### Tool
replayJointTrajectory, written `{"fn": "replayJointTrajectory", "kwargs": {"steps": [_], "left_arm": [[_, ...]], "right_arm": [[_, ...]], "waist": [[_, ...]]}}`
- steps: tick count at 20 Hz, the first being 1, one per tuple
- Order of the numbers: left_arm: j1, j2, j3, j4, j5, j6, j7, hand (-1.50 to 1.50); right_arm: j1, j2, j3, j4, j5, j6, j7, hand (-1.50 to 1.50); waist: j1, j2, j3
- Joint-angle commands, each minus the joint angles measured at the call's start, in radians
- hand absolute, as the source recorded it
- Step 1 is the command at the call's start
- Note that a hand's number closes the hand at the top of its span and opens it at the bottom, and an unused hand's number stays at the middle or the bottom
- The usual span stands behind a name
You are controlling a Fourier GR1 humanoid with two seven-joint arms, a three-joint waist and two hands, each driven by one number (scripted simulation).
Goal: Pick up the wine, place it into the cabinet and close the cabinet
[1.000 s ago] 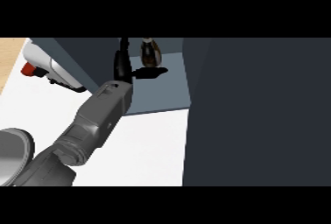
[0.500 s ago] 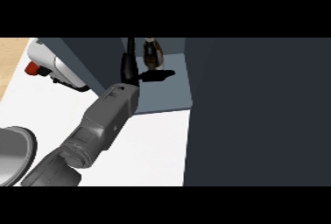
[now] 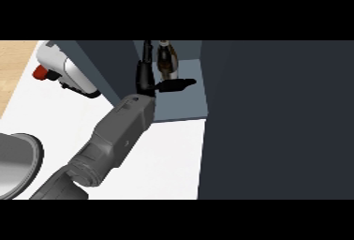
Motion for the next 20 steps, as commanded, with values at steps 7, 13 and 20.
{"fn": "replayJointTrajectory", "kwargs": {"steps": [7, 13, 20], "left_arm": [[0.173, -0.002, -0.155, -0.319, 0.073, 0.098, -0.015, -1.50], [0.306, -0.002, -0.298, -0.622, 0.103, 0.281, 0.049, -1.50], [0.532, 0.043, -0.336, -0.922, -0.005, 0.277, 0.089, -1.50]], "right_arm": [[-0.045, -0.013, -0.001, 0.005, -0.005, -0.038, 0.037, -1.50], [0.061, 0.000, -0.038, -0.024, -0.006, 0.000, 0.001, -1.50], [0.068, -0.014, -0.077, -0.076, -0.011, -0.038, 0.026, -1.50]], "waist": [[0.035, -0.016, 0.001], [0.062, -0.026, 0.002], [0.087, -0.030, 0.002]]}}
